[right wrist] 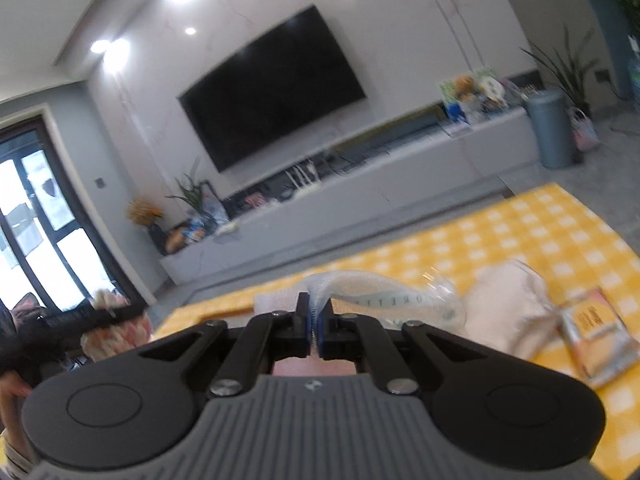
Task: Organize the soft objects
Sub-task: 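Carry the crochet item and clear bag with both grippers over the white box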
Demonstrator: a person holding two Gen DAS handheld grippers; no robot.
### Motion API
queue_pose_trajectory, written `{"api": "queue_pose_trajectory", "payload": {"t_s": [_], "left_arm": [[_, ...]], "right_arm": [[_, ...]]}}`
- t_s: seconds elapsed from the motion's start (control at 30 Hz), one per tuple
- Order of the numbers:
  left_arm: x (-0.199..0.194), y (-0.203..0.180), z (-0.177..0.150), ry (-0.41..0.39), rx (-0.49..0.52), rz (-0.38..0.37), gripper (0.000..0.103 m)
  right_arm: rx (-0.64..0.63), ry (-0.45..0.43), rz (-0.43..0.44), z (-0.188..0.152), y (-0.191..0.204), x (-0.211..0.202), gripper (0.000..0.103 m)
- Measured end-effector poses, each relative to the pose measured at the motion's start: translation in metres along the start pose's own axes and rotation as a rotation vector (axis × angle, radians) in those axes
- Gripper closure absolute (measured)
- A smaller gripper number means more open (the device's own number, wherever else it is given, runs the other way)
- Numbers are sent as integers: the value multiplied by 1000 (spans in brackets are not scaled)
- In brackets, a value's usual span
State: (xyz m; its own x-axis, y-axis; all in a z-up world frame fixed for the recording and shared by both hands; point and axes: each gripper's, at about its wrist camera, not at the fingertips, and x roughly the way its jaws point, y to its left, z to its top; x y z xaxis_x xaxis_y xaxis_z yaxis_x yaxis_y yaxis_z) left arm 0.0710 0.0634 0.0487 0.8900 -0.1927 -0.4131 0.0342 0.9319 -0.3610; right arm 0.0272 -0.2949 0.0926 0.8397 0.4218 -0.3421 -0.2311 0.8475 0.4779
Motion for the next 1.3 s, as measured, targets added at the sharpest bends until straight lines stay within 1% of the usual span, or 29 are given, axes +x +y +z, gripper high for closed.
{"api": "queue_pose_trajectory", "payload": {"t_s": [0.07,0.17,0.23,0.27,0.3,0.33,0.4,0.5,0.57,0.67,0.7,0.77,0.83,0.93,1.03,1.13,1.17,1.3], "left_arm": [[-3,16,2,-16,-22,31,56],[-2,42,2,-13,-77,22,56],[-1,60,0,-12,-113,-4,56],[0,68,-1,-10,-131,-32,56],[2,75,-2,14,-136,-66,56],[1,84,-2,36,-153,-84,56],[-2,94,-6,28,-178,-88,56],[-6,99,-9,9,-123,-89,56],[-5,103,-11,5,-115,-89,56],[-3,112,-13,26,-152,-100,56],[-2,113,-14,33,-163,-103,56],[-2,117,-15,42,-175,-102,56],[-1,117,-17,49,-171,-95,56],[2,113,-21,68,-149,-87,56],[6,108,-23,88,-139,-97,56],[8,106,-25,98,-144,-99,56],[8,106,-26,101,-146,-98,56],[8,104,-27,103,-142,-89,56]], "right_arm": [[-34,-14,34,7,26,4,102],[-94,-19,100,13,71,16,102],[-139,4,122,11,100,33,102],[-164,25,128,8,113,43,102],[-190,51,134,4,125,56,102],[-212,78,132,-1,136,70,103],[-261,139,111,-13,156,105,103],[-298,251,61,-33,169,165,103],[-316,311,5,-44,168,204,103],[-342,399,-76,-56,158,254,103],[-373,442,-103,-60,157,268,103],[-455,485,-153,-64,156,285,103],[-568,542,-174,-68,159,294,102],[-707,633,-176,-75,166,293,103],[-813,655,-178,-64,172,282,103],[-892,644,-140,-51,183,267,102],[-927,658,-123,-48,189,262,103],[-1072,776,-58,-58,198,261,102]]}}
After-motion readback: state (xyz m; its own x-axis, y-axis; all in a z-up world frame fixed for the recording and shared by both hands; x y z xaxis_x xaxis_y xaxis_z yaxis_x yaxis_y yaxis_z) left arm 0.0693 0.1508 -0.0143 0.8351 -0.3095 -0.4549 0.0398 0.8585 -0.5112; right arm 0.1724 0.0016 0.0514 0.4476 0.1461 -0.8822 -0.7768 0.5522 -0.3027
